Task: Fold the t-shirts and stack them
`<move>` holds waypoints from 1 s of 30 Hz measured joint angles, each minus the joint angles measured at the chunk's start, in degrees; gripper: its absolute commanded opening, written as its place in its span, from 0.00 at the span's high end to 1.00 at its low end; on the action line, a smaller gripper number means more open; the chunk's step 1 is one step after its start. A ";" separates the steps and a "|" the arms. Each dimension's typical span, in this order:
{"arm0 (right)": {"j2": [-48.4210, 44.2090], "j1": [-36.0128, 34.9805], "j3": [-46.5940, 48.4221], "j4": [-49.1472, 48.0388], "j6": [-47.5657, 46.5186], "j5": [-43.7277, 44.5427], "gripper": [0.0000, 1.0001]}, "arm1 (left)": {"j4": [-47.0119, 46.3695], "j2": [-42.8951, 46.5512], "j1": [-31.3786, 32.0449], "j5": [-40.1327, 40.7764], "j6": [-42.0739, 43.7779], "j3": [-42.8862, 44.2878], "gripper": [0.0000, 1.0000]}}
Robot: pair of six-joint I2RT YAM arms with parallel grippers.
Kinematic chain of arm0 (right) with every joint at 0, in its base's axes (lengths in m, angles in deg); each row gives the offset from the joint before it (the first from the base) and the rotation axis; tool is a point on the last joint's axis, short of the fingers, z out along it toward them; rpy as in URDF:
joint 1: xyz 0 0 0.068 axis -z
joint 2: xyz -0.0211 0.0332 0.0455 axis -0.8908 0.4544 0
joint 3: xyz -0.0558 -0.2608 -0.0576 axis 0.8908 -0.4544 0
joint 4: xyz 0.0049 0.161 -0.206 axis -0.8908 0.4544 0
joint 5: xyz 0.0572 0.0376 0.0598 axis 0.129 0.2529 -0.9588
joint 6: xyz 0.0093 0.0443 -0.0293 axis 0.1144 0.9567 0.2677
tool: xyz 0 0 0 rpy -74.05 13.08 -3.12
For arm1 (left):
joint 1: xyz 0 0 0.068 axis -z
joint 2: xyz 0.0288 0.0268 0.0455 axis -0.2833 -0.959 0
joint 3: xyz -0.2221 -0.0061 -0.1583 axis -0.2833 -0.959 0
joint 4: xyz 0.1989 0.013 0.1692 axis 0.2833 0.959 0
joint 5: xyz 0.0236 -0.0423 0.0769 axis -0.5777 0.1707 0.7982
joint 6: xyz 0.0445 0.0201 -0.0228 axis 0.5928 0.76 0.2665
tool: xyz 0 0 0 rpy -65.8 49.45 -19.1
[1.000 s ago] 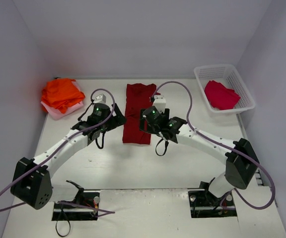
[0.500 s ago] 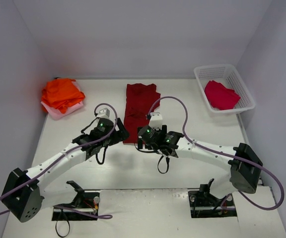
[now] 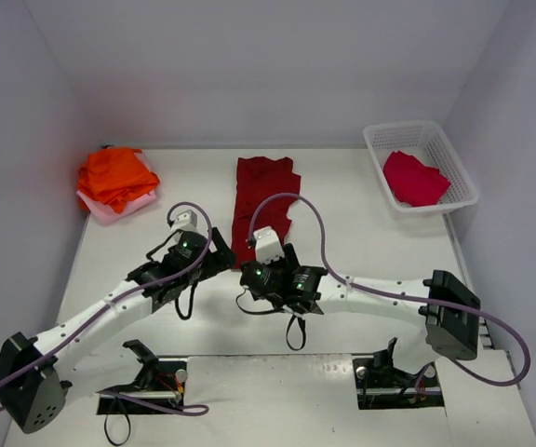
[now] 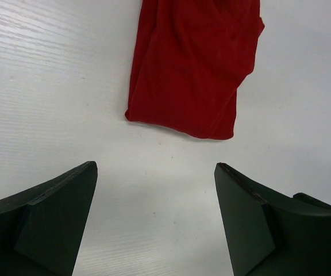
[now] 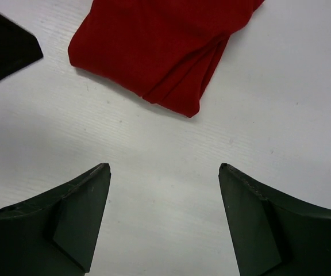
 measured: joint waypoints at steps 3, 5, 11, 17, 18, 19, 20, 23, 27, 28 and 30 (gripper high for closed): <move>2.05 -1.62 0.33 -0.13 -4.48 2.49 0.28 | 2.58 3.76 -1.09 1.29 0.33 0.00 0.22; 3.43 -2.38 0.35 -0.46 -7.26 3.96 0.28 | 4.44 5.84 -2.64 1.95 0.81 0.02 0.22; 6.56 -3.19 0.31 -2.80 -15.19 6.93 0.28 | 9.88 11.45 -10.27 1.90 3.13 0.79 0.21; 7.08 -3.39 -1.53 -9.05 -21.46 6.49 0.28 | 12.90 13.00 -19.41 -1.27 6.67 2.36 0.21; 7.34 -3.39 -1.64 -9.70 -22.03 6.19 0.28 | 13.27 12.98 -21.20 -2.49 7.34 2.56 0.21; 7.69 -3.41 -1.77 -10.64 -22.53 5.84 0.28 | 13.53 12.98 -22.53 -3.17 7.93 2.67 0.21; 8.17 -3.50 -1.81 -11.45 -22.97 5.29 0.28 | 13.92 12.98 -24.22 -4.15 8.61 2.84 0.21; 10.34 -4.33 -1.81 -13.29 -23.89 4.59 0.28 | 14.73 12.96 -28.41 -6.93 10.16 3.50 0.21; 14.71 -6.97 -1.79 -14.29 -24.72 3.67 0.28 | 15.13 12.92 -32.39 -10.49 11.65 4.55 0.21; 15.91 -7.50 -1.79 -14.34 -24.74 3.32 0.28 | 15.13 12.92 -32.94 -11.21 11.89 4.66 0.21; 17.51 -8.35 -1.79 -14.36 -24.72 2.16 0.28 | 15.21 12.92 -33.66 -12.39 12.39 4.76 0.21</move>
